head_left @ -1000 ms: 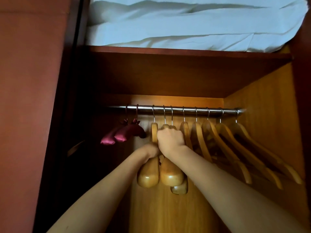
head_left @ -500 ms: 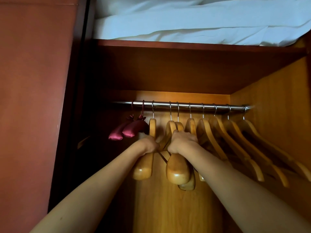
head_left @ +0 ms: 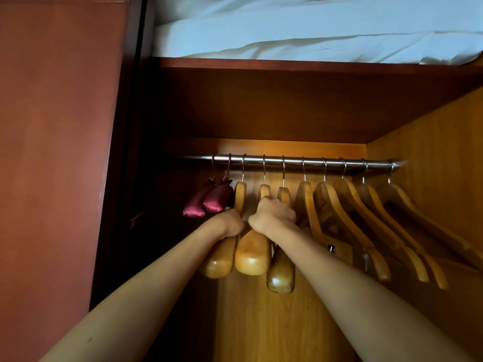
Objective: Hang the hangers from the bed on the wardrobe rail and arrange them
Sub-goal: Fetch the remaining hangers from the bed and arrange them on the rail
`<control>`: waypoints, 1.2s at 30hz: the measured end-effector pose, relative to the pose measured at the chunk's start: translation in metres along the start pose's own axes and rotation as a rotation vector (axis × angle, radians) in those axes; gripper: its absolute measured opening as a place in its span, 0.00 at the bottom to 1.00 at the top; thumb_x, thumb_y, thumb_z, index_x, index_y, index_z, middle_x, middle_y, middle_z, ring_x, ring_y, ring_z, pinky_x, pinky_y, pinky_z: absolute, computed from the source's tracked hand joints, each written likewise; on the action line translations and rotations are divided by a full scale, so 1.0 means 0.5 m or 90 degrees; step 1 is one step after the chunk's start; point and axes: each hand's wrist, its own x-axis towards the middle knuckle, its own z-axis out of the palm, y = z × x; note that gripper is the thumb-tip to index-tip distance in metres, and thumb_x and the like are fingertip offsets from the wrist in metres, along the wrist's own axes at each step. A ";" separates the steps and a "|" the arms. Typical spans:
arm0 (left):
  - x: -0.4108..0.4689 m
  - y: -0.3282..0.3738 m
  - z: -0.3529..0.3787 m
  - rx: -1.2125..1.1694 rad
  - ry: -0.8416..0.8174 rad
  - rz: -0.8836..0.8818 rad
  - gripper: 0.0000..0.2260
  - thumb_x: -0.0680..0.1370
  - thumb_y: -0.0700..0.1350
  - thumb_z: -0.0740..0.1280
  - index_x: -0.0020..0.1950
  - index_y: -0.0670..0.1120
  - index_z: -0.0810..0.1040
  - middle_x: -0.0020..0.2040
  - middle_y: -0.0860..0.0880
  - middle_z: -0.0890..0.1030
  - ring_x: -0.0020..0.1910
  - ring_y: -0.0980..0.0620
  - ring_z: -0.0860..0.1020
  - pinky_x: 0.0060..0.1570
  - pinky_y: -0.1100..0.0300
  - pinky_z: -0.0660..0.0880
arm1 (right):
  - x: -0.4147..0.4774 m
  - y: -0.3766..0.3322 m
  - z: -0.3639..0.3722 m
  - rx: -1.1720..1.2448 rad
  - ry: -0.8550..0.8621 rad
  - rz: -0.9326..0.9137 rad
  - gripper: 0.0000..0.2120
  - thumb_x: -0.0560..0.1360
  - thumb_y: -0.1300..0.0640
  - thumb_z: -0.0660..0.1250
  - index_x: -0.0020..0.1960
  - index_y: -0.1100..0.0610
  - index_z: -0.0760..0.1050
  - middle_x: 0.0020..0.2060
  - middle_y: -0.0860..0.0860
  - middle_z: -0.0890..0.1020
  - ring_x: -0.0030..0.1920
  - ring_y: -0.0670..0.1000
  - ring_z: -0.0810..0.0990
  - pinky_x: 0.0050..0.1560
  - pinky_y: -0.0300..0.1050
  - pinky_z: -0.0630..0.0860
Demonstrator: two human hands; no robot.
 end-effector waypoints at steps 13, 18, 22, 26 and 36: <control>-0.014 0.010 0.007 -0.061 -0.010 0.038 0.17 0.80 0.48 0.60 0.64 0.40 0.75 0.61 0.41 0.78 0.60 0.43 0.76 0.60 0.54 0.73 | -0.012 0.027 -0.008 -0.023 -0.044 -0.011 0.23 0.74 0.46 0.63 0.66 0.55 0.67 0.54 0.54 0.78 0.53 0.56 0.79 0.31 0.43 0.65; -0.018 0.009 0.005 -0.074 -0.012 0.042 0.18 0.80 0.50 0.59 0.65 0.41 0.73 0.62 0.41 0.77 0.59 0.43 0.77 0.62 0.52 0.73 | -0.027 0.040 -0.017 -0.005 -0.036 -0.012 0.20 0.78 0.46 0.56 0.66 0.56 0.68 0.57 0.55 0.78 0.56 0.58 0.78 0.42 0.47 0.69; -0.018 0.004 0.005 -0.109 0.001 0.016 0.15 0.79 0.49 0.61 0.62 0.42 0.74 0.50 0.46 0.78 0.47 0.50 0.76 0.44 0.60 0.74 | -0.038 0.048 -0.021 0.010 -0.009 -0.016 0.19 0.80 0.48 0.52 0.64 0.57 0.69 0.55 0.56 0.78 0.54 0.57 0.78 0.42 0.47 0.68; -0.021 0.009 0.007 -0.114 0.003 0.012 0.18 0.79 0.49 0.61 0.66 0.43 0.72 0.54 0.44 0.78 0.51 0.48 0.77 0.46 0.60 0.72 | -0.044 0.052 -0.027 0.015 0.010 -0.009 0.18 0.81 0.49 0.50 0.61 0.57 0.72 0.53 0.56 0.79 0.52 0.57 0.79 0.41 0.46 0.67; -0.064 0.046 -0.014 0.060 -0.045 -0.033 0.20 0.82 0.49 0.54 0.70 0.40 0.67 0.67 0.39 0.73 0.64 0.41 0.74 0.63 0.51 0.72 | -0.044 0.070 -0.050 0.024 0.139 -0.064 0.15 0.79 0.50 0.54 0.57 0.56 0.74 0.49 0.55 0.80 0.49 0.58 0.80 0.38 0.45 0.69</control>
